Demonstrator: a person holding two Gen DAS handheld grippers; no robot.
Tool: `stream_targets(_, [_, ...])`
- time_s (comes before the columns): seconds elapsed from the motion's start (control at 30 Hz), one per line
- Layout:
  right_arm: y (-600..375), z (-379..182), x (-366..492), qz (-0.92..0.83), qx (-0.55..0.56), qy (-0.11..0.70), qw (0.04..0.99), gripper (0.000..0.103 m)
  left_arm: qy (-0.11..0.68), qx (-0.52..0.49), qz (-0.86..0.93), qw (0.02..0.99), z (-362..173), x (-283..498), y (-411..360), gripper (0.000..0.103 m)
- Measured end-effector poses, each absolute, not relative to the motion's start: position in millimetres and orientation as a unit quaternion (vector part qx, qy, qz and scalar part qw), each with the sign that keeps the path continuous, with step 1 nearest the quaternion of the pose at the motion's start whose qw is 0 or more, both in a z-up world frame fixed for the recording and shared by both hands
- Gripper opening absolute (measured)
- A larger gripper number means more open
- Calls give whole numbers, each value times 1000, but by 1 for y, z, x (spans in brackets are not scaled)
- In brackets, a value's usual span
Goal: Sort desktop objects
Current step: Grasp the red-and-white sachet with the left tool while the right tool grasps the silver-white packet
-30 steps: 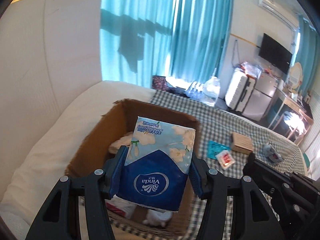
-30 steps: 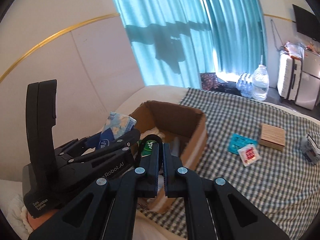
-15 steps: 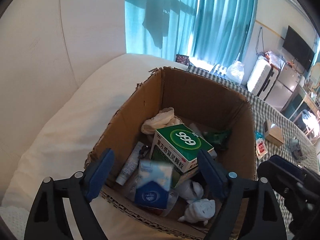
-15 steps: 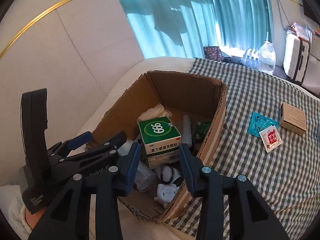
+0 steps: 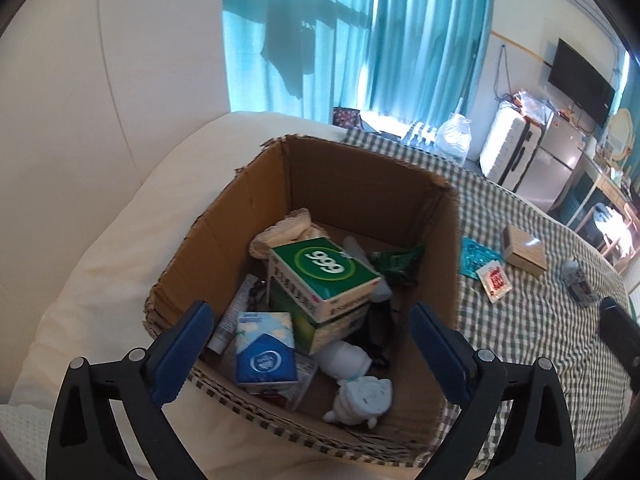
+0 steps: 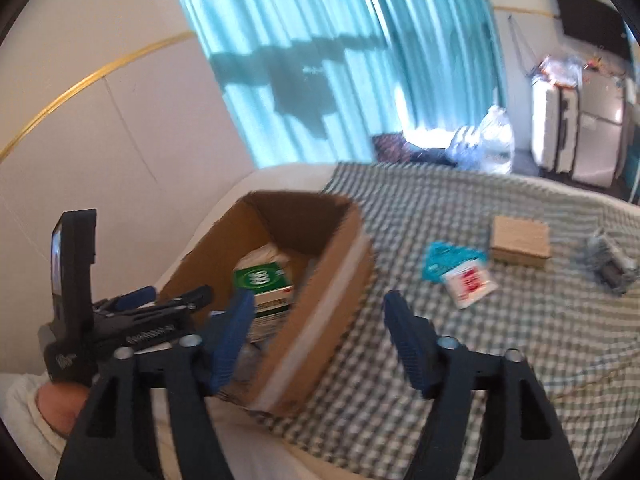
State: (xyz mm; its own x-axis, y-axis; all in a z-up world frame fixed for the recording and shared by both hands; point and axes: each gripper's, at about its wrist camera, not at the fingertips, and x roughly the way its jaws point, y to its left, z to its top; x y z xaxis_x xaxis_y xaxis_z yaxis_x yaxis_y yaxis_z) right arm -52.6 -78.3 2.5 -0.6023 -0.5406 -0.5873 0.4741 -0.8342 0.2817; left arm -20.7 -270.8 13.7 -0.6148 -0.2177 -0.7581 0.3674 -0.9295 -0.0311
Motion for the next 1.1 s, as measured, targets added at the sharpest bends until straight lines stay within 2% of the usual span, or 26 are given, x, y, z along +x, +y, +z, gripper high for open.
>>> stream_targets(0.3, [73,7,-42,-934,312,-65,161,79,50,377,-921,88,30,-32,-169,103])
stream_targets(0.47, [135,-6,-34,-944,312,-58,92,79,12,391,-920,35,14,-51,-98,103])
stream_targets(0.67, [194,-28,-37,-941,322,-85,56,79,-36,406,-913,10,-10,-70,-34,103])
stream_targets(0.87, [219,-49,-69,-937,338,-78,47,79,-34,427,-903,21,-42,-104,-7,103])
stream_targets(1.1, [244,-76,-130,-930,355,-84,44,79,0,456,-888,65,-86,-150,-9,103])
